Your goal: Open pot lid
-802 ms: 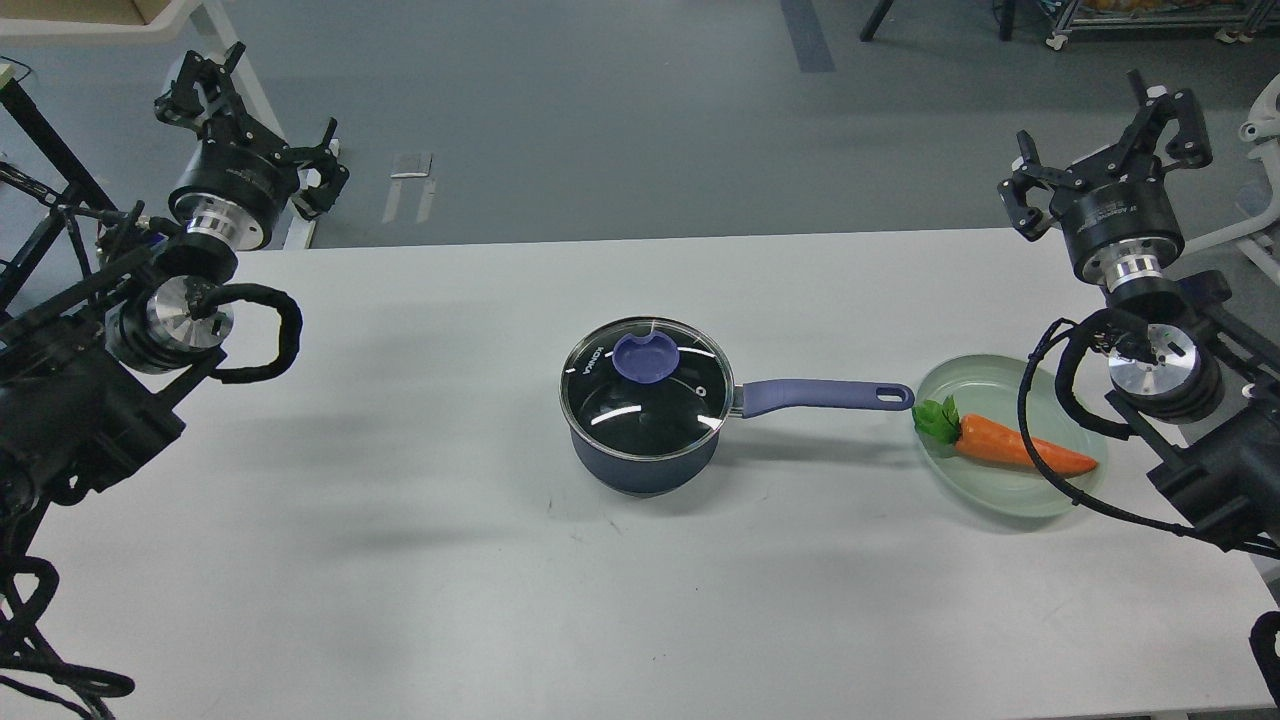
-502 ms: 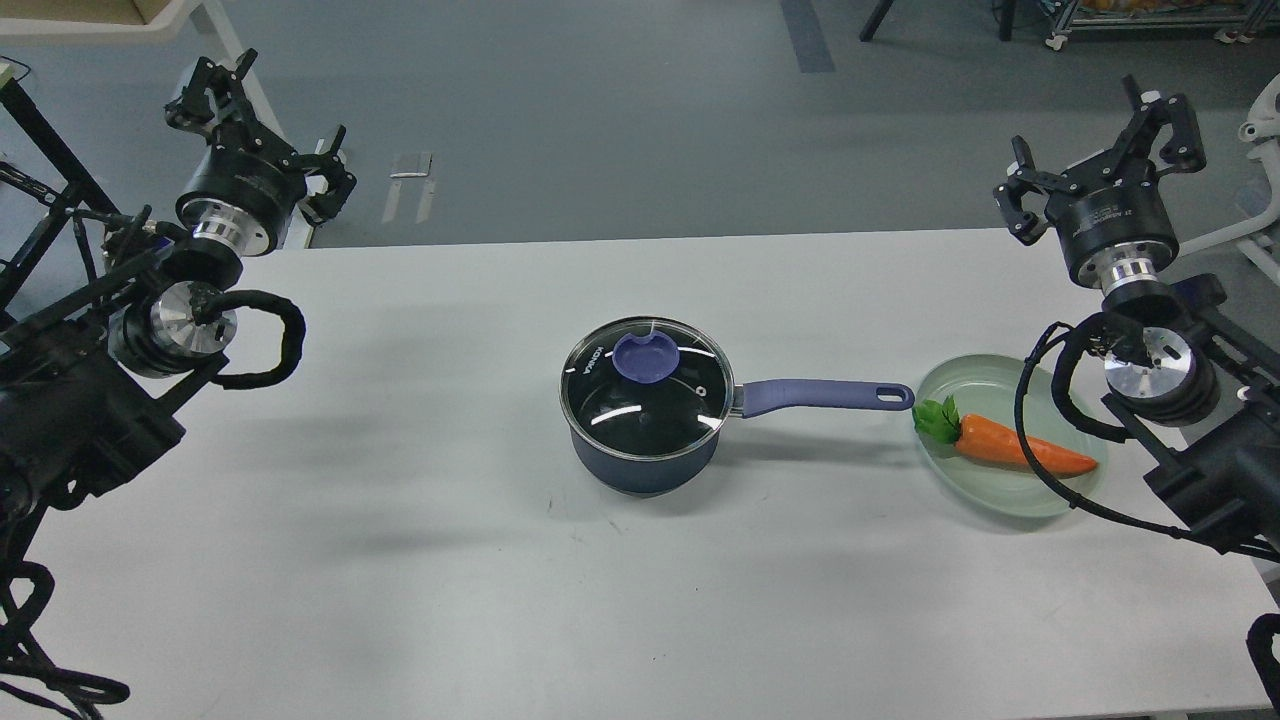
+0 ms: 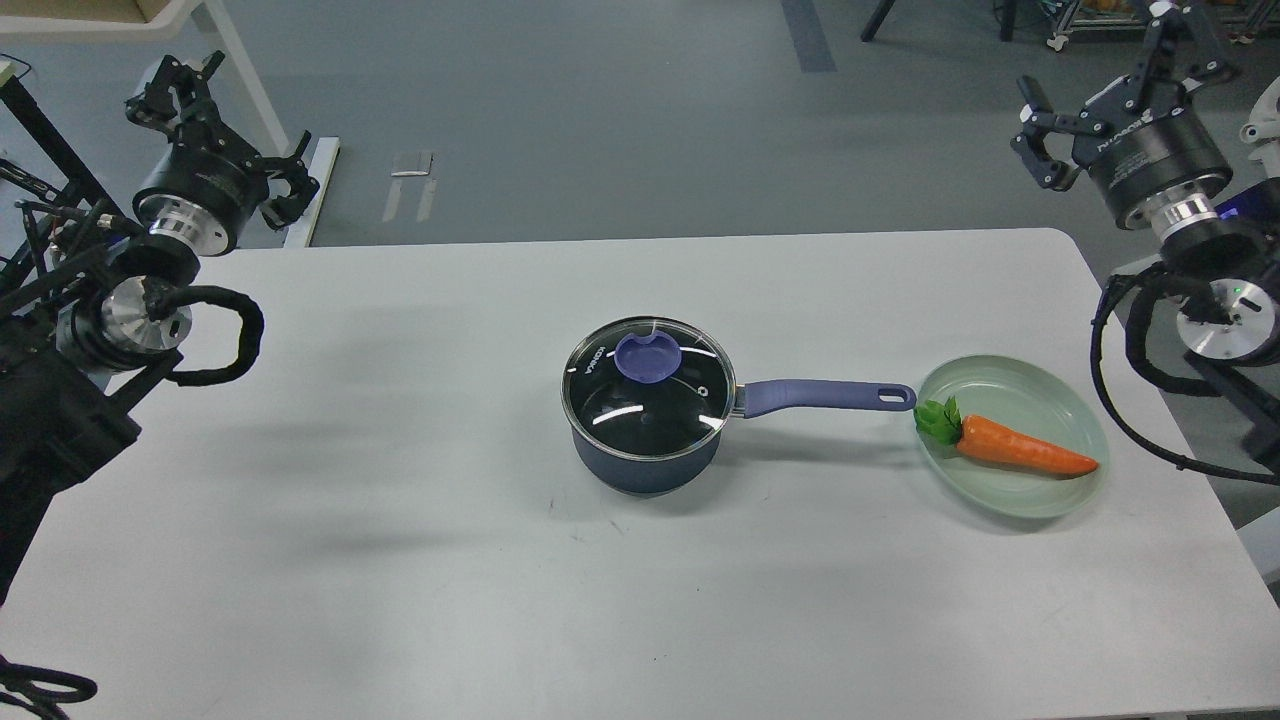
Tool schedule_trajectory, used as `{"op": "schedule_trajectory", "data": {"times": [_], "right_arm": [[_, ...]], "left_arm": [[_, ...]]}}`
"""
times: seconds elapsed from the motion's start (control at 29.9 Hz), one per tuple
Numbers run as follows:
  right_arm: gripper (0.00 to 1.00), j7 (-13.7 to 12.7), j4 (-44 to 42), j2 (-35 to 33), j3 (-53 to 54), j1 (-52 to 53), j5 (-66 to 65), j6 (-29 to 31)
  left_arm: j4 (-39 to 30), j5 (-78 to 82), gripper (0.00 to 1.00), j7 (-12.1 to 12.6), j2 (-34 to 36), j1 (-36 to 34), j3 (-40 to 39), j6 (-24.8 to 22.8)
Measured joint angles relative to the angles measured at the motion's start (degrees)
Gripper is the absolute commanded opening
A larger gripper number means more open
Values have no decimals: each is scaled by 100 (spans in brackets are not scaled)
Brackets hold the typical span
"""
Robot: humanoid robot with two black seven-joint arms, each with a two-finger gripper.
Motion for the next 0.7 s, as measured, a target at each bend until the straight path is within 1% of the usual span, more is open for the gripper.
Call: {"op": "schedule_trajectory", "data": {"times": [0.07, 0.17, 0.3, 0.4, 0.5, 0.57, 0.7], "right_arm": [[100, -2, 251, -352, -562, 484, -220, -74], [100, 2, 614, -642, -1514, 1358, -951, -271], [100, 5, 1059, -744, -2692, 2427, -2112, -481], [100, 40, 1391, -754, -3478, 3143, -3323, -570], [99, 133, 1613, -661, -4195, 3777, -4618, -645], [99, 154, 1691, -450, -4747, 4190, -5361, -772], [99, 164, 1815, 13, -5692, 4812, -6345, -964]], "left_arm": [[-3, 13, 100, 15, 7, 0, 3, 8], [-14, 26, 100, 28, 67, 1, 14, -22], [-23, 30, 100, 34, 106, 4, 18, -44], [-85, 36, 100, 34, 172, 4, 19, -70], [-249, 38, 100, 30, 325, 4, 19, -85], [-312, 37, 100, 25, 433, 19, 19, -86], [-343, 38, 100, 25, 548, 51, 19, -86]]}}
